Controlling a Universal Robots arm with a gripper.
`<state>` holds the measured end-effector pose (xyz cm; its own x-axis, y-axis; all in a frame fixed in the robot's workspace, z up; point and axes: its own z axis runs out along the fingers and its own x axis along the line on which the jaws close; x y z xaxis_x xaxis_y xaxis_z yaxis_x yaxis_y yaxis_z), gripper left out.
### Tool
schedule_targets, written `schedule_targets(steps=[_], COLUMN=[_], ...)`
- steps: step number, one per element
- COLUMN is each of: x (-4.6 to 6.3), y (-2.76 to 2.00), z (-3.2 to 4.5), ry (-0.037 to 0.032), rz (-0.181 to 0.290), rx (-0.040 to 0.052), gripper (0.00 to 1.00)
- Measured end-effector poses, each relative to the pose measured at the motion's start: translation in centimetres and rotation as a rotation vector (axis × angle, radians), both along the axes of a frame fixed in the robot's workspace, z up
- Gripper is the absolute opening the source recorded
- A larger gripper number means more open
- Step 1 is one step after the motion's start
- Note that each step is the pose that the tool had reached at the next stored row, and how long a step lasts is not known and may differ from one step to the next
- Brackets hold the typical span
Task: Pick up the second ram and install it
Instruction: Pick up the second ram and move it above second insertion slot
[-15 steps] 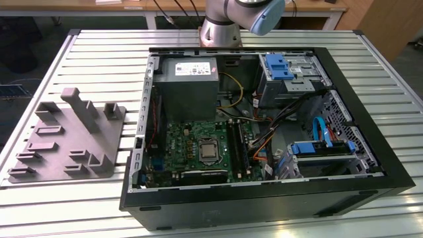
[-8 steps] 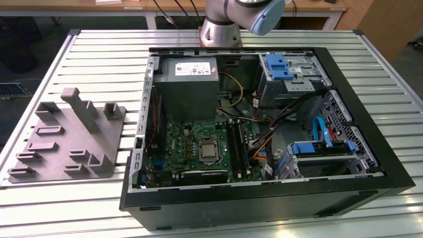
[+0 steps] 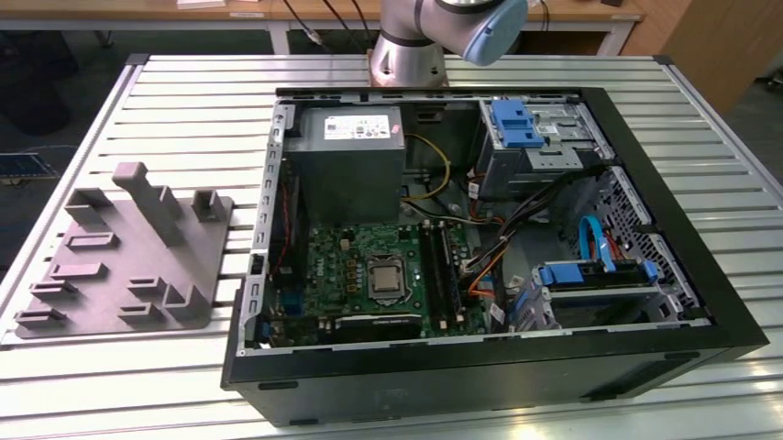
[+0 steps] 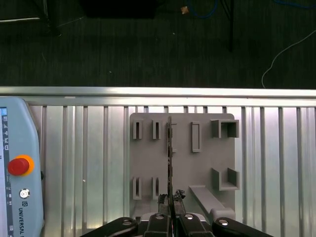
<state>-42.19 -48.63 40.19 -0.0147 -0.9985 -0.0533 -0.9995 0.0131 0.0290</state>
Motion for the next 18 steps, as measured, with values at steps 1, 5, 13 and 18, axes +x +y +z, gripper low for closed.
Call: schedule_targets(steps=[1,5,13,18], x=[0.1,0.6,2.5,3.8], y=[0.0,0.01,0.03,0.03], z=[0.0,-0.01,-0.02,-0.01], ry=[0.0,-0.0001,-0.0002,-0.0001], rz=[0.0,0.0,0.0,0.0], rx=[0.0,0.0001,0.0001,0.0], gripper=[0.14,0.14,0.14,0.14])
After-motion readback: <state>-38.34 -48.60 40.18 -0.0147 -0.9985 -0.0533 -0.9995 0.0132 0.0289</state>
